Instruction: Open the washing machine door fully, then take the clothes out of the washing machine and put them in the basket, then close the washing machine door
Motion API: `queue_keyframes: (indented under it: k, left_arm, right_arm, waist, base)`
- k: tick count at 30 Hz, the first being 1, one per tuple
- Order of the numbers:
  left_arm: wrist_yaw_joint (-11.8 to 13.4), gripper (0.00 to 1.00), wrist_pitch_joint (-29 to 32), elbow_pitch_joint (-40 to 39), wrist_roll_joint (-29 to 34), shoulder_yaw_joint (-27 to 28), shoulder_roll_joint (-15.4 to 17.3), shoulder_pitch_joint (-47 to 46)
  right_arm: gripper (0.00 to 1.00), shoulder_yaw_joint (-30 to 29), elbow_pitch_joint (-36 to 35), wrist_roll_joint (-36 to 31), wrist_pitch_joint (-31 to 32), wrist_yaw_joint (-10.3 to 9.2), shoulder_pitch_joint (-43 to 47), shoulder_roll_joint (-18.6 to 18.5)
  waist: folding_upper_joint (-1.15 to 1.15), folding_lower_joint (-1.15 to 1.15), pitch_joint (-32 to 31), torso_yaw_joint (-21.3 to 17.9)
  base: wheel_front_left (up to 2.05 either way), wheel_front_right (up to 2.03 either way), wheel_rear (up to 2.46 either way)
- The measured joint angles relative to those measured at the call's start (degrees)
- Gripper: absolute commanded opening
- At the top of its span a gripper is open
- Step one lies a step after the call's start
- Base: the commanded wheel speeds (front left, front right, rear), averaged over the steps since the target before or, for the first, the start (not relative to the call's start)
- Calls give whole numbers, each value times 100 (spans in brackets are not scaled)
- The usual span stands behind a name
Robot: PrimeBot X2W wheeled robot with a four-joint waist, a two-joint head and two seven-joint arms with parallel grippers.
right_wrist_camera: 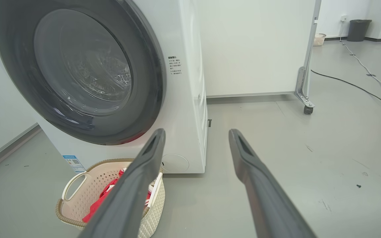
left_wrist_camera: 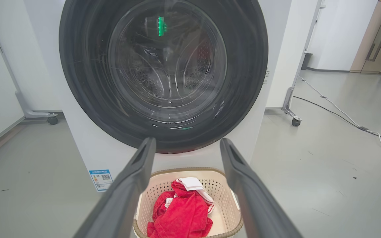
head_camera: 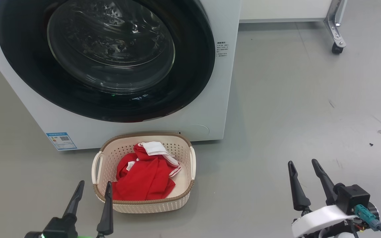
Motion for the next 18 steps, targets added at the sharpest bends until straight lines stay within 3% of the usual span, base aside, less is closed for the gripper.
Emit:
queue_keyframes:
  k: [2,3,10,18]
  left_arm:
    - [1,100,0,-13,5,0,0,0]
    - [2,0,-1,-16,8,-2,0,0]
    - [2,0,25,241,-41,-48,-54,30]
    - [-52,0,62,216,-545,-51,-54,47]
  right_arm:
    - [100,-10,-10,0,0,0,15,2]
    - [0,-16,-23,0,0,0,31,3]
    - [0,-10,236,58,9,2,219,46]
    - [0,-24,189,539,60,7,218,55]
  waist:
    - [0,0,1,0]
    - [0,0,2,1]
    - [0,0,3,4]
    - [0,0,-6,26]
  base:
    - [0,0,0]
    - [0,0,0]
    - [0,0,0]
    - [0,0,0]
